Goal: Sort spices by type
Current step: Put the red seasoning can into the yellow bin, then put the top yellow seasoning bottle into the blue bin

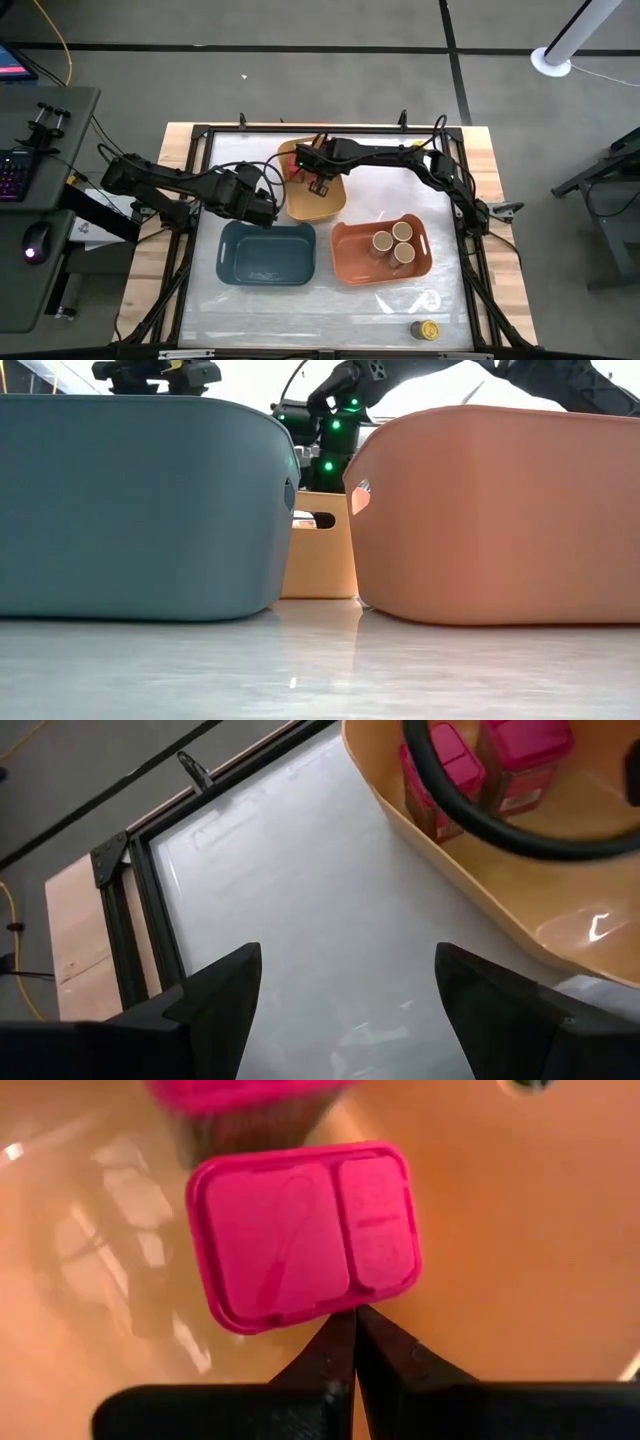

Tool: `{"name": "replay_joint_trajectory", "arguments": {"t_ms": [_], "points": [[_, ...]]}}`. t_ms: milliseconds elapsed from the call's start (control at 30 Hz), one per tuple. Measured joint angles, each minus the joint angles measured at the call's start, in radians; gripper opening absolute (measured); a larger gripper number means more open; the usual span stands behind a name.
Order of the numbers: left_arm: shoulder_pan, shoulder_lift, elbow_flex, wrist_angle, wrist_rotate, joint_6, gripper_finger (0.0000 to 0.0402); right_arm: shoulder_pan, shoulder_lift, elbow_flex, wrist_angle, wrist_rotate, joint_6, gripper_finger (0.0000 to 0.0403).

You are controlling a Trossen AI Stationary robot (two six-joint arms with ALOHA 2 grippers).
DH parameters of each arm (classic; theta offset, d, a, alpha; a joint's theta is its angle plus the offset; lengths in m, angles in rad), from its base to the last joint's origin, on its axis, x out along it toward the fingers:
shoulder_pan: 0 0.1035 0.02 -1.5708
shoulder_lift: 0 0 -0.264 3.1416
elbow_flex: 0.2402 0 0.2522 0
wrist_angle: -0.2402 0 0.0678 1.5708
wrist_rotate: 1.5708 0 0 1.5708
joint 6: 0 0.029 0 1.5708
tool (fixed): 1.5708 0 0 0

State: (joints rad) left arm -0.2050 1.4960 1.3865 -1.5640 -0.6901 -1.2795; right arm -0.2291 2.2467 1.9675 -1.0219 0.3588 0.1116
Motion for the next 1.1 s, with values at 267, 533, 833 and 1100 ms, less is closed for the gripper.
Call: {"name": "replay_joint_trajectory", "arguments": {"t_ms": [267,533,833,1100], "points": [[-0.042,0.000,0.000,0.025,0.000,0.040,0.0282,-0.010,0.000,0.000,0.100,-0.004,-0.008,0.0000],[-0.141,-0.003,0.000,0.090,-0.027,0.134,0.0282,-0.013,0.000,0.000,0.175,-0.017,-0.075,0.0000],[-0.234,-0.003,0.000,0.102,-0.053,0.129,0.0282,-0.017,-0.014,0.000,0.143,0.050,-0.178,0.0000],[-0.244,-0.003,0.000,0.096,-0.054,0.105,0.0282,-0.078,-0.128,0.000,0.090,0.043,-0.200,0.0000]]}}
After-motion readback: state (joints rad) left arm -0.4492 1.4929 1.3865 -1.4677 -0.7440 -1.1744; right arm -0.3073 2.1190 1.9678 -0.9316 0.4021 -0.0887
